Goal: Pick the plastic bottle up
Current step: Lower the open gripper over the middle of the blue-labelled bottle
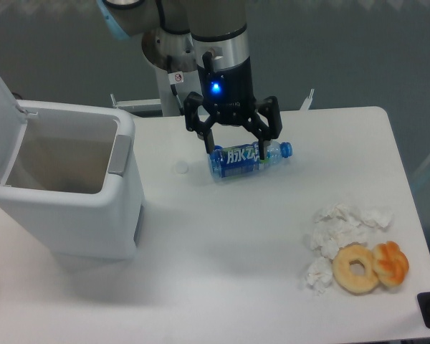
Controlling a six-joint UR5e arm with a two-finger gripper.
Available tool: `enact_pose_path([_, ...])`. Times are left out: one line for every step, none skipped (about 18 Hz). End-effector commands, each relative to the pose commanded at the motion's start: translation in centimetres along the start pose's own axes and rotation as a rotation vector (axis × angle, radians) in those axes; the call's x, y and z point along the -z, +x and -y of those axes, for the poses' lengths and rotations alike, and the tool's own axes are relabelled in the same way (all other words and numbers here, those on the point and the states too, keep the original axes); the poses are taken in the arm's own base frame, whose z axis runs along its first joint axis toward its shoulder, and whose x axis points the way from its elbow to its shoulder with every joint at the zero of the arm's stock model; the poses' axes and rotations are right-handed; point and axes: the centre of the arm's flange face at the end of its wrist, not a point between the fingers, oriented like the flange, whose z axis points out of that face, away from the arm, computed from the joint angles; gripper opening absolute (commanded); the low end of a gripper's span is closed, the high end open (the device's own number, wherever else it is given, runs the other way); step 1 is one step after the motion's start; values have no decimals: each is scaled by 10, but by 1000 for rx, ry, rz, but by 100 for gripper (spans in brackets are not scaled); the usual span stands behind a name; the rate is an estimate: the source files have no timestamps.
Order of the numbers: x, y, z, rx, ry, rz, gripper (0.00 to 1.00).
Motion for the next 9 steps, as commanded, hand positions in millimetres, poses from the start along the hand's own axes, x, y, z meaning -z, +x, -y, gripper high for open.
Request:
enact_pose_path([-1, 0, 0, -2, -1, 1, 100])
enact_pose_path([-1, 0, 0, -1, -2, 0, 100])
enact_pose_path([0, -1, -1, -2, -3, 1, 100])
enact_pose_path([-1, -2, -2, 1, -3, 1, 100])
enact_pose_path([-2, -3, -3, 4, -6, 0, 100])
enact_pose_path([-4, -4, -5, 10, -12, -1, 100])
enact_pose_path([-7, -3, -6, 15, -16, -3, 100])
enact_pose_path([-12, -3, -6, 18, -20, -8, 100])
enact_pose_path([-17, -4, -6, 21, -24, -10, 100])
